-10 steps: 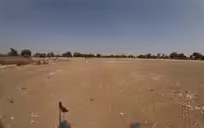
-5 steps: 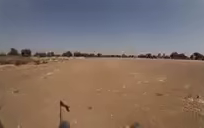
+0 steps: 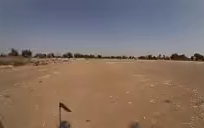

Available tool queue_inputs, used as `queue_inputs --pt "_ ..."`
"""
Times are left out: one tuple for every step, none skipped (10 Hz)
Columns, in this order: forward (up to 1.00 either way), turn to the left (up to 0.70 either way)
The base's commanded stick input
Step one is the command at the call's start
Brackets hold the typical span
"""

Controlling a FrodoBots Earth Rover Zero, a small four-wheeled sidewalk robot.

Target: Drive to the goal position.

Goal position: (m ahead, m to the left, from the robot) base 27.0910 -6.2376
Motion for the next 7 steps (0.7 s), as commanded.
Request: queue_inputs --pt "0.5 0.0" --pt "0.5 0.0" --pt "0.5 0.0" --pt "0.5 0.0" --pt "0.5 0.0" --pt "0.5 0.0" --pt "0.5 0.0"
